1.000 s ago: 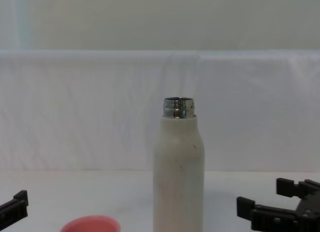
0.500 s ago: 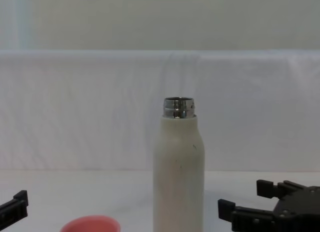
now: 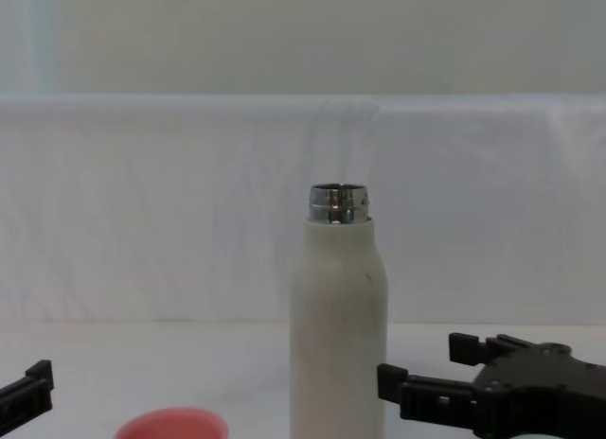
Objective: Grasp the thermos with one hand and pour water into the cup lid.
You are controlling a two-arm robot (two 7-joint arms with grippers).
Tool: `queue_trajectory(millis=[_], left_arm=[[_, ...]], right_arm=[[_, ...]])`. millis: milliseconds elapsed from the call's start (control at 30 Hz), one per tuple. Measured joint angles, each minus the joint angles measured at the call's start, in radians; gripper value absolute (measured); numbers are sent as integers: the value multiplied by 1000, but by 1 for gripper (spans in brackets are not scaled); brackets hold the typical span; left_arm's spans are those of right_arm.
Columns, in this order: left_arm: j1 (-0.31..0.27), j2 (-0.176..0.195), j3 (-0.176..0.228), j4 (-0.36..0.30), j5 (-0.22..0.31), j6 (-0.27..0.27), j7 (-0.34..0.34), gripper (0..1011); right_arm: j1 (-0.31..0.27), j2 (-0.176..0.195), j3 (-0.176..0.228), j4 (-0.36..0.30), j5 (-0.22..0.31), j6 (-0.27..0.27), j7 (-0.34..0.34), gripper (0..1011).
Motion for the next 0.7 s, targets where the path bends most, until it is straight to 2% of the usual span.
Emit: queue_trajectory(millis=[333, 700], left_arm=[[0, 0, 0, 0, 0, 0, 0, 1001], [0, 0, 0, 0, 0, 0, 0, 1001]], right_arm=[[57, -20, -36, 43, 3, 9, -3, 1000], [102, -50, -58, 82, 0, 14, -19, 1000]])
